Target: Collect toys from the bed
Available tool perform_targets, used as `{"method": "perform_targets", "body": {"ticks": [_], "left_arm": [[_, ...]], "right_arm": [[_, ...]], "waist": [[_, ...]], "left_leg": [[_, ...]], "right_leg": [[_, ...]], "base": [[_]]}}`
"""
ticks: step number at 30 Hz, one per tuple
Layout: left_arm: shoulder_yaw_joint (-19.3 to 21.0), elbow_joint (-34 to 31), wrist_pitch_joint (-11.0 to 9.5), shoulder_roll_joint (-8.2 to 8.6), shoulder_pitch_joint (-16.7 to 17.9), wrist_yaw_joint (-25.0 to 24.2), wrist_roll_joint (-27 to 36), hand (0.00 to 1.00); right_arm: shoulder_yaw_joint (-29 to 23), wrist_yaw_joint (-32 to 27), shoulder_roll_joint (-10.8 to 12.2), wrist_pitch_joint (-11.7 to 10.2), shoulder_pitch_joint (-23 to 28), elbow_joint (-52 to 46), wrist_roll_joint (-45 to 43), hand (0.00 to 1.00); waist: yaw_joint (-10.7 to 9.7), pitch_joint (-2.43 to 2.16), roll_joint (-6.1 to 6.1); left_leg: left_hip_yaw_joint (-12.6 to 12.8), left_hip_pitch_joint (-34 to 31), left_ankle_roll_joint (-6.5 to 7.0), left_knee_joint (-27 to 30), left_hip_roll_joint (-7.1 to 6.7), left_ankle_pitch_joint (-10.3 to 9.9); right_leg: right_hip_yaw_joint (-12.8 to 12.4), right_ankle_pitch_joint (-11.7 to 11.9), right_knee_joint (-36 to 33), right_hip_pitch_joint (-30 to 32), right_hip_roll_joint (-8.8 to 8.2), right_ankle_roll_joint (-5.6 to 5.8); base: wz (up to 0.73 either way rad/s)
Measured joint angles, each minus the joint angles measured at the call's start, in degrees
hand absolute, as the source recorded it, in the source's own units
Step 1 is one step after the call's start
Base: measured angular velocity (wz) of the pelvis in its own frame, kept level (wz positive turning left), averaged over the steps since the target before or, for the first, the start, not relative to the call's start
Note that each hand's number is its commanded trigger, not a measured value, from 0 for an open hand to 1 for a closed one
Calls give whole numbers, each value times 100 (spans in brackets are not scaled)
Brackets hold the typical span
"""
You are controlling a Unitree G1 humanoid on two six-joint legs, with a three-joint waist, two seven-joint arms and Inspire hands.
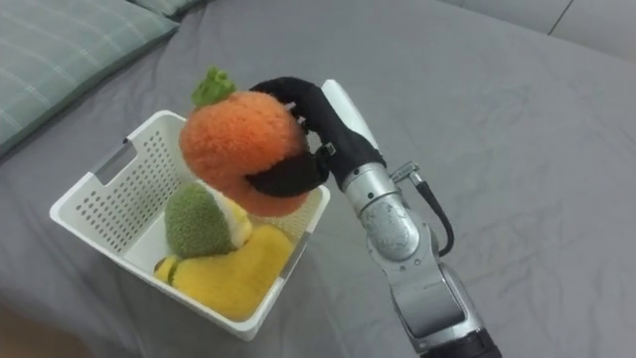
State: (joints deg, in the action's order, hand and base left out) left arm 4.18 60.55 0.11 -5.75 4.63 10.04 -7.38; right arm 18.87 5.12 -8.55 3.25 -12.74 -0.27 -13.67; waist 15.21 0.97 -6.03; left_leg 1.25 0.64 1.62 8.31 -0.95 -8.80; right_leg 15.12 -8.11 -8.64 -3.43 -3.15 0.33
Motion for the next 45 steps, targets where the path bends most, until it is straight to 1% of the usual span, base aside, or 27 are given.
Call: {"method": "perform_targets", "body": {"ticks": [5,8,10,12,14,20,28,32,37,39,41,45], "left_arm": [[-3,-162,77,25,1,-5,-41,0],[0,-186,86,29,1,-21,-41,0],[-1,-212,94,27,2,-22,-41,0],[3,-215,101,26,1,-22,-41,0],[4,-215,112,25,1,-22,-43,0],[-1,-215,113,8,2,-23,-43,0],[2,-214,113,2,0,-23,-48,0],[3,-214,113,1,0,-23,-46,0],[7,-209,113,-8,0,-17,-11,0],[6,-189,113,-22,0,-18,34,0],[13,-125,113,-47,9,-26,125,0],[15,-117,111,-78,32,-59,220,0]], "right_arm": [[56,9,34,59,0,11,-17,0],[74,9,52,61,0,11,-16,0],[75,8,54,70,0,11,-16,0],[74,8,65,149,0,12,-17,0],[74,4,82,182,0,39,-29,0],[77,-4,97,183,0,242,-30,0],[76,-19,96,182,0,259,-12,0],[77,-134,79,179,0,267,-11,0],[76,-293,38,153,0,343,191,0],[70,-322,-25,141,0,343,210,0],[39,-322,-101,137,0,343,209,0],[-50,-428,-136,132,9,342,222,0]], "waist": [[98,-12,-22],[103,-22,-47],[105,-19,-59],[107,-17,-70],[107,-15,-72],[112,-2,-93],[113,2,-100],[120,5,-95],[82,6,-95],[47,4,-98],[-58,3,-99],[-232,7,-91]], "left_leg": [[7,-1,1,24,-2,0],[11,-1,1,22,-2,0],[11,-2,1,19,-3,0],[10,-2,1,0,-3,0],[9,-2,1,2,-4,0],[8,-2,1,0,-5,0],[0,-2,1,-2,-4,0],[15,-1,0,-2,-2,0],[11,-8,0,4,7,0],[27,4,0,16,9,0],[43,-1,0,26,4,0],[48,12,0,30,4,0]], "right_leg": [[-4,0,0,8,0,0],[-4,0,0,8,2,0],[-5,0,-1,7,2,0],[-6,0,-1,3,2,0],[-8,0,-1,2,2,0],[-5,0,-2,3,1,0],[3,0,0,6,2,0],[1,0,0,6,1,0],[-17,0,0,23,2,0],[-16,0,0,25,2,0],[-7,0,0,19,1,0],[-11,0,0,16,1,0]], "base": [[0],[0],[0],[0],[0],[0],[0],[0],[0],[0],[0],[-1]]}}
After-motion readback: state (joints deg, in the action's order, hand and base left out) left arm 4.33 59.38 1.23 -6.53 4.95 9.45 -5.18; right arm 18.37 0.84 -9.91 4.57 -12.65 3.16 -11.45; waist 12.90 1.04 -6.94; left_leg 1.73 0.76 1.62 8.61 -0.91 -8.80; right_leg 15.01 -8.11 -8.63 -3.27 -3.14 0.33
